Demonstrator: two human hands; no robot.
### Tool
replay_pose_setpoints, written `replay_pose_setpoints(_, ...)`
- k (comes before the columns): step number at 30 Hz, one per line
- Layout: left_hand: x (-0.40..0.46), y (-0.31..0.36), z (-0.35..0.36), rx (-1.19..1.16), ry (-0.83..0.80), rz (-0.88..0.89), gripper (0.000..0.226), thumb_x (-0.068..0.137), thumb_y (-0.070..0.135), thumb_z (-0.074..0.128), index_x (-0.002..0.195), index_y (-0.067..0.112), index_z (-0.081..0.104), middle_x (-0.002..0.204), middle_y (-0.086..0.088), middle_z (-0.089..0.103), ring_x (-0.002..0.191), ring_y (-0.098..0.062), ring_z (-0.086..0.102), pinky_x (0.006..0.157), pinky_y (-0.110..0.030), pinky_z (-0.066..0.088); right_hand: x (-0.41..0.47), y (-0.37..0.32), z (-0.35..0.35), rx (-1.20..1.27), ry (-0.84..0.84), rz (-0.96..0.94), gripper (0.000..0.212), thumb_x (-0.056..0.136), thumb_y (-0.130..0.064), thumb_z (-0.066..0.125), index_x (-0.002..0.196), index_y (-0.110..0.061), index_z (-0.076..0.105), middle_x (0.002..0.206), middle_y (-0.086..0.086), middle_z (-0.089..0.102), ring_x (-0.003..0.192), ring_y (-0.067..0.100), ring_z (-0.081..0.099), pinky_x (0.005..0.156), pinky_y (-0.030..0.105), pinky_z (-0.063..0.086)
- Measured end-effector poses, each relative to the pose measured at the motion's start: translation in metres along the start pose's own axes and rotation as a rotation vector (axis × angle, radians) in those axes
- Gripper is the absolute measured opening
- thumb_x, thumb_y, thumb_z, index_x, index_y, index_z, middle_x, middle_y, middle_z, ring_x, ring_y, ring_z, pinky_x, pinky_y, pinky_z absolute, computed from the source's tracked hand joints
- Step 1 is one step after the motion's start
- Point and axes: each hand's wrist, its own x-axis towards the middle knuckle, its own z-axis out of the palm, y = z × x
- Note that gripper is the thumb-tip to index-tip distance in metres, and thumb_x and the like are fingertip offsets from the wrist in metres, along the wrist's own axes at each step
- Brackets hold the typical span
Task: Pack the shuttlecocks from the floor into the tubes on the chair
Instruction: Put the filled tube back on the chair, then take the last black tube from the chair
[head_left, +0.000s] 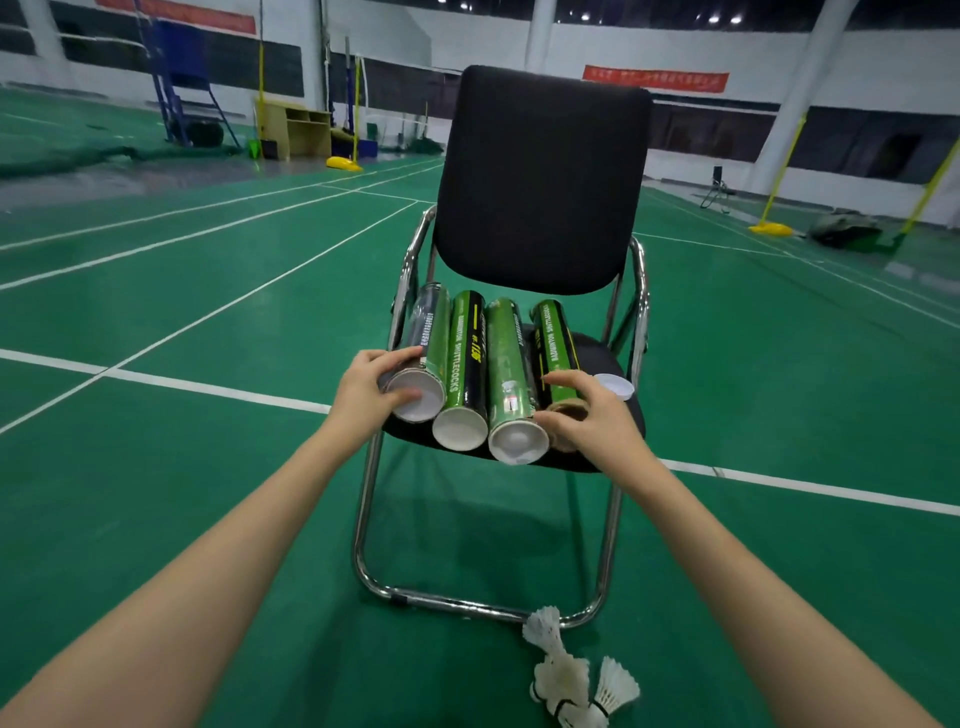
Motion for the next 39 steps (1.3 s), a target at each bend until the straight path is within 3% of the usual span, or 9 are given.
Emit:
replay_pose_setpoints(4,0.009,-0.015,0.008,0.049,0.006,0.001,0.052,0.078,-0.001,0.070,0.125,0.020,0.060,0.123,-0.007,0.054,0.108,-0.016,0.051,0.095,-0.023,0.037,0.008,0.024,-0.009,-0.007,0.026,0.061,0.050,0.077,-0.016,0.073,0.122,-0.015,0.054,0.106,-0.005,0.058,0.087,-0.005,0.056,0.069,0.000,0.039)
replay_pose_setpoints(9,0.005,-0.028,0.019,0.082,0.039,0.016,0.051,0.078,-0.003,0.069,0.124,0.019,0.060,0.121,-0.005,0.055,0.104,-0.013,0.051,0.091,-0.019,0.035,0.020,0.055,-0.006,-0.071,0.057,0.129,0.043,0.081,-0.004,0.063,0.121,-0.018,0.056,0.124,-0.001,0.056,0.113,0.013,0.051,0.093,0.019,0.034)
replay_pose_setpoints(12,0.005,-0.028,0.022,0.120,0.031,0.013,0.053,0.080,-0.002,0.067,0.128,0.020,0.058,0.127,-0.006,0.052,0.110,-0.014,0.049,0.097,-0.020,0.034,0.023,0.062,-0.002,-0.073,0.132,0.145,0.046,0.081,0.011,0.046,0.116,-0.013,0.062,0.121,0.003,0.060,0.112,0.014,0.052,0.094,0.019,0.035)
replay_pose_setpoints(15,0.004,-0.027,0.024,0.150,0.017,0.003,0.055,0.080,0.003,0.069,0.128,0.027,0.056,0.134,-0.007,0.050,0.120,-0.023,0.049,0.105,-0.033,0.037,0.022,0.063,-0.003,-0.046,0.184,0.154,0.050,0.079,0.014,0.040,0.113,-0.013,0.065,0.116,0.003,0.062,0.107,0.013,0.053,0.092,0.018,0.036)
replay_pose_setpoints(19,-0.004,-0.017,0.027,0.247,0.046,0.045,0.053,0.080,0.013,0.071,0.128,0.030,0.055,0.135,-0.004,0.050,0.122,-0.024,0.047,0.100,-0.042,0.042,0.017,0.054,-0.007,-0.003,0.228,0.138,0.047,0.082,0.011,0.039,0.116,-0.012,0.063,0.117,0.002,0.062,0.104,0.008,0.052,0.093,0.019,0.038)
replay_pose_setpoints(29,-0.029,0.072,0.057,0.098,-0.001,0.322,0.062,0.079,0.014,0.073,0.134,0.031,0.048,0.136,0.003,0.048,0.127,-0.011,0.040,0.101,-0.023,0.029,-0.008,0.004,-0.031,0.314,0.431,0.120,0.044,0.082,0.011,0.044,0.101,-0.024,0.061,0.102,-0.002,0.064,0.099,0.017,0.059,0.090,0.042,0.051)
replay_pose_setpoints(32,-0.039,0.103,0.065,0.060,-0.062,0.406,0.073,0.078,0.014,0.074,0.135,0.040,0.037,0.140,0.008,0.044,0.128,-0.001,0.032,0.103,-0.019,0.025,-0.026,-0.008,-0.040,0.398,0.470,0.125,0.041,0.083,0.011,0.045,0.098,-0.025,0.059,0.096,-0.007,0.063,0.095,0.015,0.060,0.088,0.039,0.052)
replay_pose_setpoints(37,-0.048,0.147,0.073,0.050,-0.114,0.554,0.080,0.072,0.012,0.078,0.140,0.029,0.038,0.141,0.004,0.043,0.131,-0.003,0.033,0.105,-0.008,0.021,-0.057,-0.038,-0.060,0.582,0.409,0.049,0.042,0.086,0.010,0.049,0.095,-0.030,0.061,0.101,-0.002,0.066,0.098,0.016,0.063,0.077,0.033,0.057)
replay_pose_setpoints(39,-0.050,0.161,0.072,0.037,-0.113,0.609,0.077,0.070,0.007,0.078,0.137,0.023,0.043,0.137,-0.001,0.045,0.129,-0.008,0.036,0.107,-0.013,0.026,-0.068,-0.049,-0.068,0.618,0.391,0.020,0.041,0.086,0.009,0.048,0.097,-0.028,0.061,0.105,0.002,0.067,0.101,0.018,0.063,0.079,0.036,0.056)
